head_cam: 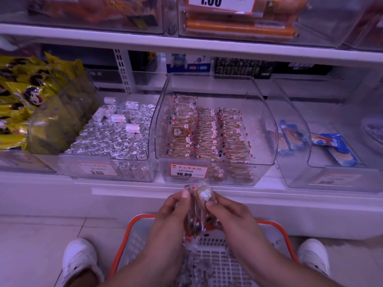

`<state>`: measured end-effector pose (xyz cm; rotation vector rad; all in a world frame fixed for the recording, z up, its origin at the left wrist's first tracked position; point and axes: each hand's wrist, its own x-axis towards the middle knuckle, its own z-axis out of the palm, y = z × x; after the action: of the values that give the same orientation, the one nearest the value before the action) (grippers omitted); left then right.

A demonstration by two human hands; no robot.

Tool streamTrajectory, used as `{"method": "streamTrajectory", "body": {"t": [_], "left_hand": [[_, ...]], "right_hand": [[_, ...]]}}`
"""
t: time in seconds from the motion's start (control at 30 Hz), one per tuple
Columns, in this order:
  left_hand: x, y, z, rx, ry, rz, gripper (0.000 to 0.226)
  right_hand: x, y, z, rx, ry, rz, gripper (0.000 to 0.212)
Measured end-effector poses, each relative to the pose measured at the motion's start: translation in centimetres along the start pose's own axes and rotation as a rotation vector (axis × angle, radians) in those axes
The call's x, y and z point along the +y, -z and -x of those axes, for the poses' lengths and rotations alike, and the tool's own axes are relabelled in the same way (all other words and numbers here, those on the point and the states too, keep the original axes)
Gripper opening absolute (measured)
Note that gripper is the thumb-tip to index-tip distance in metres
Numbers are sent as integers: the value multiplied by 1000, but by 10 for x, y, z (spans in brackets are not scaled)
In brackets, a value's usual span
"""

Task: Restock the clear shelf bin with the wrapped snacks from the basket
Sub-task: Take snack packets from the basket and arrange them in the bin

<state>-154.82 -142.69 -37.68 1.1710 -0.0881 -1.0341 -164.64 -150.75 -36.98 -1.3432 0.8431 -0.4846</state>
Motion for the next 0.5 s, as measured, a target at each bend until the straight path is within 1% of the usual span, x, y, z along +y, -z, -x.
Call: {"method": "streamTrajectory", "body": {"t": [0.07, 0.1, 0.2, 0.27, 0.3, 0.37, 0.43, 0.5], "left_hand": [[1, 1, -1, -27, 7, 34, 28], [1, 1, -1, -41, 6, 37, 28], [1, 5, -1, -88, 3, 58, 24], [1, 7, -3, -117, -19, 43, 27], [2, 8, -3, -136, -27, 34, 30], [3, 8, -4, -186, -29, 24, 36], [4, 8, -4, -231, -27, 2, 40], [6, 8, -5, -235, -20, -29, 39]], "right_hand": [[0, 6, -3, 57, 50, 114, 24], [-2, 8, -4, 44, 66, 167, 25], [-7, 17, -6, -72, 130, 331, 36], [-9, 24, -7, -81, 188, 392, 37], [-8, 27, -7, -71, 229, 432, 41], [-7, 32, -5, -67, 289, 489, 61], [-7, 37, -5, -77, 288, 509, 81], [-9, 42, -7, -58, 289, 591, 92]]}}
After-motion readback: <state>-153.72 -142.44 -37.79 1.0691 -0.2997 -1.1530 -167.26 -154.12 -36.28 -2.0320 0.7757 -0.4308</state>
